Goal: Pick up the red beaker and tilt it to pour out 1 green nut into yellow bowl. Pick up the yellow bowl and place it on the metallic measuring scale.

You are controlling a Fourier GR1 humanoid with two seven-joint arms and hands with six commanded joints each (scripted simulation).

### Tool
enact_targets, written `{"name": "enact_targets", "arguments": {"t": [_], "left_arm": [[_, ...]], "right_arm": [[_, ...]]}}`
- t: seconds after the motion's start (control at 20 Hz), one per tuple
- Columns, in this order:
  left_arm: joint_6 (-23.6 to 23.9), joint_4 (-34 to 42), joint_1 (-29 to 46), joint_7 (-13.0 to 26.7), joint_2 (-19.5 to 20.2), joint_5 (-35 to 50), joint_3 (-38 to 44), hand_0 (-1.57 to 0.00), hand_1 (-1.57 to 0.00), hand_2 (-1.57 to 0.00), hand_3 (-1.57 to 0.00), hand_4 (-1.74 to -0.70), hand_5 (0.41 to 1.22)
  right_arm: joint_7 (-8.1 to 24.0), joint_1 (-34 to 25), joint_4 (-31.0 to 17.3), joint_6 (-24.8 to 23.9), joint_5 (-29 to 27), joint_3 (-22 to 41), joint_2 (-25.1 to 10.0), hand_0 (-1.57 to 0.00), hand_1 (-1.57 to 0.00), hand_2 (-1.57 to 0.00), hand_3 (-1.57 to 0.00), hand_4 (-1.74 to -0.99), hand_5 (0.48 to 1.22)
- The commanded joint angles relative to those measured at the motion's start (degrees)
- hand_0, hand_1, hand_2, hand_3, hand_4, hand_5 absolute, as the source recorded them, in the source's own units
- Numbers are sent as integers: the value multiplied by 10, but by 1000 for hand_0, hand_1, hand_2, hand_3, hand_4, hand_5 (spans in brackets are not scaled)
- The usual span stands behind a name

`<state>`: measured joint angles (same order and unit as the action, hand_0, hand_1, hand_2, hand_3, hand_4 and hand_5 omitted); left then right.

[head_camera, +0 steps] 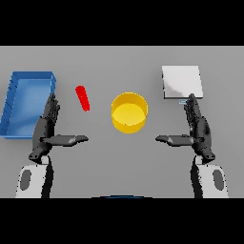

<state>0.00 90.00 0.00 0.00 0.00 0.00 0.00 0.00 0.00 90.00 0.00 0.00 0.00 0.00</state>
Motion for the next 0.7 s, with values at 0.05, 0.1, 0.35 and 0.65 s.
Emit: {"name": "enact_targets", "arguments": {"t": [0.05, 0.1, 0.35, 0.65], "left_arm": [[3, -3, -5, 3, -2, -2, -1, 1, 1, 1, 1, -1204, 652], [5, -6, -9, 5, -4, -3, -2, 1, 1, 1, 1, -1204, 652], [8, 23, 8, 1, 12, -60, -41, 1, 1, 1, 1, -1207, 649], [0, 60, 25, 29, 24, -90, -71, 1, 1, 1, 1, -1230, 662]], "right_arm": [[2, -2, -1, -2, 1, 1, 1, 1, 1, 1, 1, -1245, 681], [2, -3, -2, -2, 2, 2, 2, 1, 1, 1, 1, -1245, 681], [-54, 25, 32, -26, 102, 46, -28, 1, 1, 1, 1, -1242, 678], [-52, 56, 73, -32, 154, 80, -36, 1, 1, 1, 1, -1245, 681]]}}
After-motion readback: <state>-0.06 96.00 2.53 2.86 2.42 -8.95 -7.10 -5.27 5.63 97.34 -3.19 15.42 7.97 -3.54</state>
